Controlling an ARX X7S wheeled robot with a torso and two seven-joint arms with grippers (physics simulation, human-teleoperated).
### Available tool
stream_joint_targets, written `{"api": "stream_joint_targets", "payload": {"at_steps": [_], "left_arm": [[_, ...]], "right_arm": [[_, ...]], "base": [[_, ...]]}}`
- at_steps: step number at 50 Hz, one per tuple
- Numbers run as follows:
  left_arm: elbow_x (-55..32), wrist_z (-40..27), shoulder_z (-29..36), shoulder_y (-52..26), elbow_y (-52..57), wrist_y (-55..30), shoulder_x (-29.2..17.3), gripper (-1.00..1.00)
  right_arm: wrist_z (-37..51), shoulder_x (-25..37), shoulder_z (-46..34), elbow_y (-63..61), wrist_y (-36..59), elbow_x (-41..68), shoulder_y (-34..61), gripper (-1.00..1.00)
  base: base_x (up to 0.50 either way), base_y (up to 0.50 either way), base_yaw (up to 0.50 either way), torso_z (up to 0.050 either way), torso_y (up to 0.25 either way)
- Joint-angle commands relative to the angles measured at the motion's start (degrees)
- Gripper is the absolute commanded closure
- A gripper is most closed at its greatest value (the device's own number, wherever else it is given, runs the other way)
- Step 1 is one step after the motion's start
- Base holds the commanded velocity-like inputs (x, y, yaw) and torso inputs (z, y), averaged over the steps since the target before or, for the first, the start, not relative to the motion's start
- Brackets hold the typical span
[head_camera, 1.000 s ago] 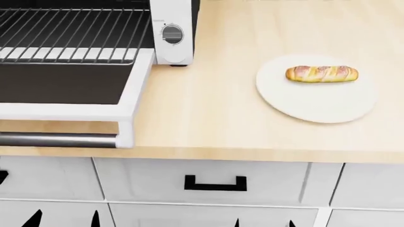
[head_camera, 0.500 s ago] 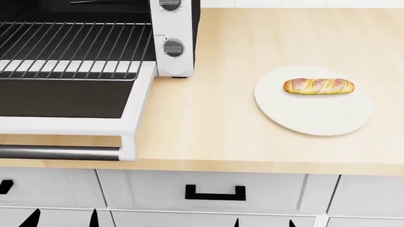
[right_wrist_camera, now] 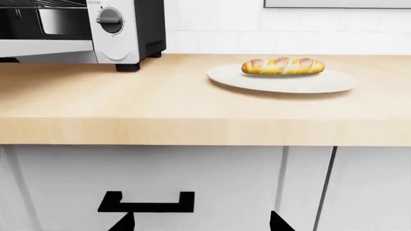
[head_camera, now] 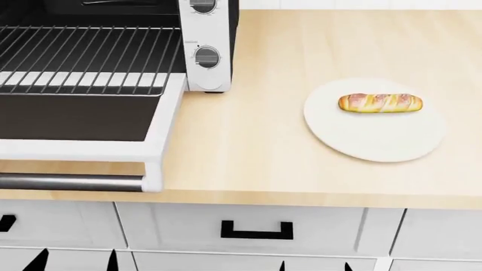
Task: Place the baguette on the rack of the toaster oven.
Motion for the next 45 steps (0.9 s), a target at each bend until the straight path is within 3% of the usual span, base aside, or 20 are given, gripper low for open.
{"api": "stream_joint_targets", "payload": {"at_steps": [1,5,6,17,24,34,45], "left_arm": [[-2.1,0.4,0.6,-0.1,1.9,-1.5,-0.8,-1.00],[-3.6,-0.1,0.6,-0.6,4.7,-7.9,-1.5,-1.00],[-4.2,-1.9,-2.0,-0.5,7.7,-5.0,-1.1,-1.00],[-15.6,-5.5,-3.3,-8.3,30.2,-38.5,-7.6,-1.00],[-19.9,-7.0,-5.9,-13.1,36.8,-49.4,-11.1,-1.00],[-31.2,-9.7,-16.5,-19.0,44.5,-64.9,-14.9,-1.00],[-39.3,-11.3,-20.4,-26.1,48.5,-77.7,-19.5,-1.00]], "right_arm": [[0.4,0.6,-0.6,-0.6,0.9,1.0,0.5,-1.00],[0.9,1.4,-0.8,-5.4,4.8,1.3,0.5,-1.00],[0.0,1.9,-1.0,-8.9,6.7,2.6,0.4,-1.00],[4.3,6.0,2.6,-31.3,32.5,7.6,9.5,-1.00],[5.4,8.5,6.4,-38.8,46.0,12.4,14.5,-1.00],[6.3,11.6,13.5,-45.6,57.3,17.5,17.7,-1.00],[6.4,14.5,20.7,-50.6,68.7,23.0,22.0,-1.00]], "base": [[0.00,0.00,0.00,0.000,0.000],[0.00,0.00,0.00,0.000,0.000],[0.00,0.00,0.00,0.000,0.000],[0.00,0.00,0.00,0.000,0.000],[0.00,0.00,0.00,0.000,0.000],[0.00,0.00,0.00,0.000,0.000],[0.00,0.00,0.00,0.000,0.000]]}}
